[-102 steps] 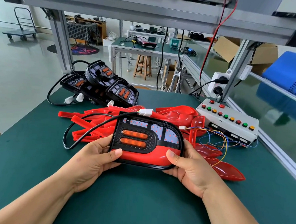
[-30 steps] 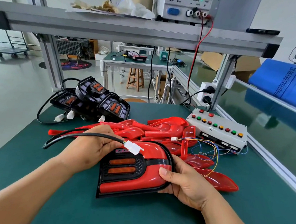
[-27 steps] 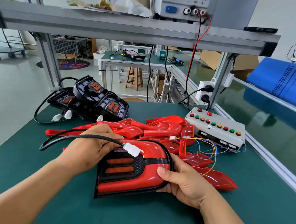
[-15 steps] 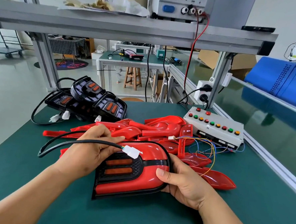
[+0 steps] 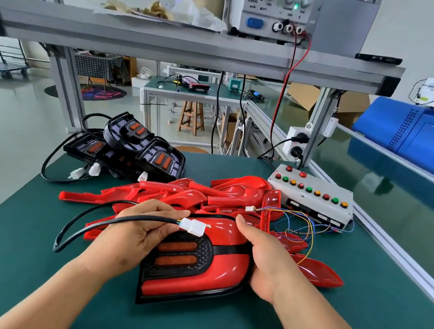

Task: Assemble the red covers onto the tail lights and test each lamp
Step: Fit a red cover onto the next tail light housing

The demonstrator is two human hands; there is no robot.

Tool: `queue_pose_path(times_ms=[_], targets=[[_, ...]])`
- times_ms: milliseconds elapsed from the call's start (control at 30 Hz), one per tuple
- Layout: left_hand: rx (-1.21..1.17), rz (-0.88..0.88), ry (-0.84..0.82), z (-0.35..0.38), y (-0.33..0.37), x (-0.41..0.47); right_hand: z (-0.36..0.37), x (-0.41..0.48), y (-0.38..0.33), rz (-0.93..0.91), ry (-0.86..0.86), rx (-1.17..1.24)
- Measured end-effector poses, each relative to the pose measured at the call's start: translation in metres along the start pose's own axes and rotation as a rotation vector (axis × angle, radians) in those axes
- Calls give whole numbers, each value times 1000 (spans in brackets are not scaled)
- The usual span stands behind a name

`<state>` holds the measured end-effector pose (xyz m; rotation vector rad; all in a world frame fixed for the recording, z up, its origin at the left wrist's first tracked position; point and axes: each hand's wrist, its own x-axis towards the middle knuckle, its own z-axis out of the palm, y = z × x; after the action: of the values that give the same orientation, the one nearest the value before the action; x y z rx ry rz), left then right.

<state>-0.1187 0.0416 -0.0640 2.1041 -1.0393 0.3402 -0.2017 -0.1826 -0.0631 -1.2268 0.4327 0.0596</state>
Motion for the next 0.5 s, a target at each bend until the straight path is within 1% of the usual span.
queue_pose_path(times_ms=[67,167,267,400,500], targets=[[-127,-132,53,6,1,-2,2,3,-1,-22,23,-19],[-497,-386,115,12,7,-6,5,7,0,-77,65,-69],[-757,-499,111,11,11,-5,7,9,4,-116,95,-124],[-941,-673,64,3,10,-3,5,11,13,-168,119,-155],[-1018,-704,13,-1,8,-4,3,11,15,-189,88,-153]])
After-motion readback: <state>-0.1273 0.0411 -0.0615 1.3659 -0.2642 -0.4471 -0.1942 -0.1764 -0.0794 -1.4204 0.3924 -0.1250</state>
